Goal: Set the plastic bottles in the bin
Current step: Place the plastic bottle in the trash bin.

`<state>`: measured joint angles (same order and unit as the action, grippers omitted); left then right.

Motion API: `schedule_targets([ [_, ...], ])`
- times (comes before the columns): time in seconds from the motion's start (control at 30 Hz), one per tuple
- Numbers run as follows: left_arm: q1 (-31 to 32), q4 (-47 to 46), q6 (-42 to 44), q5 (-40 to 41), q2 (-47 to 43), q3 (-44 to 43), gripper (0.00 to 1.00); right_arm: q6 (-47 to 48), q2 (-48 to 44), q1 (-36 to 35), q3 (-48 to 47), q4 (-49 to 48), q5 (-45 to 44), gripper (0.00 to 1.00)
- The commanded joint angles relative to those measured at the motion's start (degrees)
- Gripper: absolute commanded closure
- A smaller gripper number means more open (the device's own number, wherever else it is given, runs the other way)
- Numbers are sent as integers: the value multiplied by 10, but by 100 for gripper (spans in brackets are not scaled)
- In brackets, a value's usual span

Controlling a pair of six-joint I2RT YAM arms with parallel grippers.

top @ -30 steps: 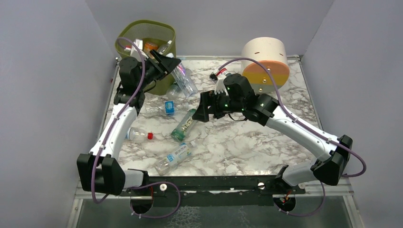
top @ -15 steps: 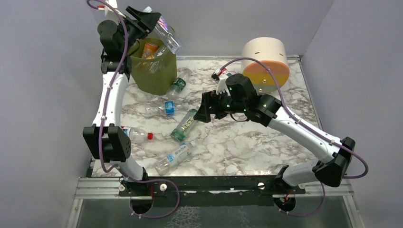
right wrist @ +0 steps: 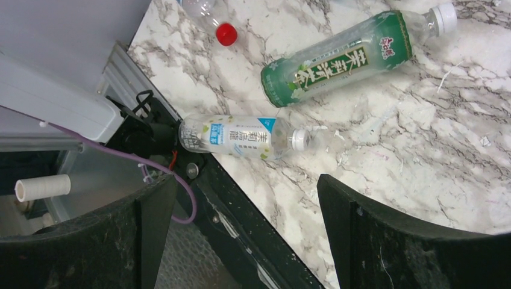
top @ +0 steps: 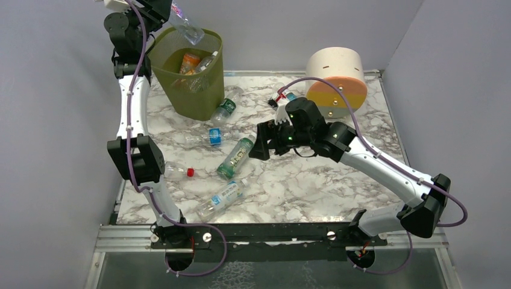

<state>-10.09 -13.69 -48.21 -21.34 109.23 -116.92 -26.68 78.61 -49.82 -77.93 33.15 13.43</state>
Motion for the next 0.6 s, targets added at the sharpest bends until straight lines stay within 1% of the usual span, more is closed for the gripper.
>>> schedule_targets([
  [0.0, -18, 19, 100, 31, -5, -24, 60, 11, -21, -2, 20, 3, 19, 10],
  [0.2, -30, 42, 172, 32, -17, 5, 60, 14, -20, -1, 31, -4, 25, 10],
  [0.43, -30, 65, 251, 63, -23, 26, 56, 26, -6, -1, 22, -1, 31, 10],
  [0.47, -30, 71, 256, 64, -21, 25, 53, 28, -5, -1, 21, 1, 30, 10],
  [0.53, -30, 82, 264, 65, -21, 25, 39, 30, -6, -1, 21, 2, 29, 10],
  [0.57, -30, 87, 264, 67, -22, 24, 24, 30, -6, -1, 22, 2, 28, 10],
])
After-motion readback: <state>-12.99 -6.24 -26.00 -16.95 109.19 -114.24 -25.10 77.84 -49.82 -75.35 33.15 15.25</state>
